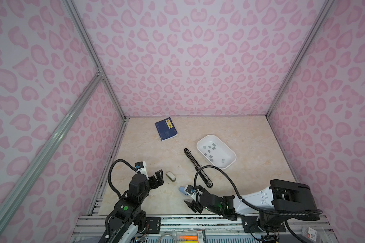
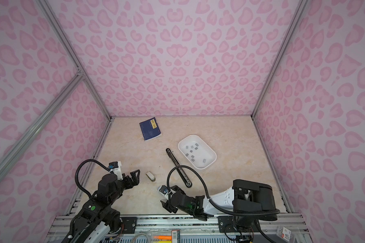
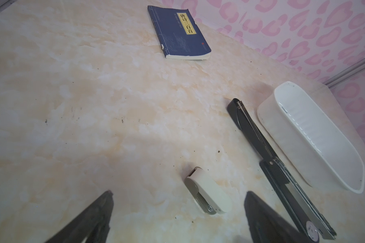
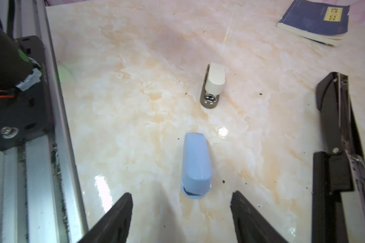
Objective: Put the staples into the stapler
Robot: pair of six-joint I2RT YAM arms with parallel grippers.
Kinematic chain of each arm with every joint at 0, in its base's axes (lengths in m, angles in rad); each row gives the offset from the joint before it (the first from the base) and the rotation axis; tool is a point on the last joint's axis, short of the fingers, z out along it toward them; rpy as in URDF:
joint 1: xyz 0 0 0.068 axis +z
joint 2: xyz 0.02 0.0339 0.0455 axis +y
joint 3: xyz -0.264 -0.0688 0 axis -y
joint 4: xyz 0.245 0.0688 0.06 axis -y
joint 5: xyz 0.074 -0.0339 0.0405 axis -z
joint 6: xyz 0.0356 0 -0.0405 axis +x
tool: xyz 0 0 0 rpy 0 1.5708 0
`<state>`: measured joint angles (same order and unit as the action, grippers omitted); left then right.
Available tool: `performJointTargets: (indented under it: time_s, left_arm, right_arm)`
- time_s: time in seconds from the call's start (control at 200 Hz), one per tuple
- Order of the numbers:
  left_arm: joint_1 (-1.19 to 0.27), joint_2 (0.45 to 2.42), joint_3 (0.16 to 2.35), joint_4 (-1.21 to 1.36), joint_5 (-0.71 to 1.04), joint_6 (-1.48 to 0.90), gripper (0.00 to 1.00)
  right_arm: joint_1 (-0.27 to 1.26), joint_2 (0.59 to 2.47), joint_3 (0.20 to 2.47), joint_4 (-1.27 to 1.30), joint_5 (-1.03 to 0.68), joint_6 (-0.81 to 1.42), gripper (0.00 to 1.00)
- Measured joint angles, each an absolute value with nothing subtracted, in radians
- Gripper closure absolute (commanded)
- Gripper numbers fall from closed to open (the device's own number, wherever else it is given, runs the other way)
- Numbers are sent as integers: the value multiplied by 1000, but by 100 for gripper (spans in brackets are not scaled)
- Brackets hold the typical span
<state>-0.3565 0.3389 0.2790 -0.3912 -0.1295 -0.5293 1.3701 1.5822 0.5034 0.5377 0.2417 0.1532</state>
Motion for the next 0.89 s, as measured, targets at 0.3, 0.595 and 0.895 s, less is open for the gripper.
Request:
performJointTargets:
  time_s: [0.3, 0.595, 0.895]
  left_arm:
    - [-360, 339, 279, -391, -130, -529, 2]
    - [-361, 339, 279, -391, -129, -529, 2]
    - [-385, 378, 289, -335, -1, -503, 0]
  right_arm:
    - [1271, 1708, 546, 556, 228, 165, 35]
    - [1205, 1748, 570, 573, 229, 200, 49]
    - [1200, 1679, 568, 570, 234, 208, 49]
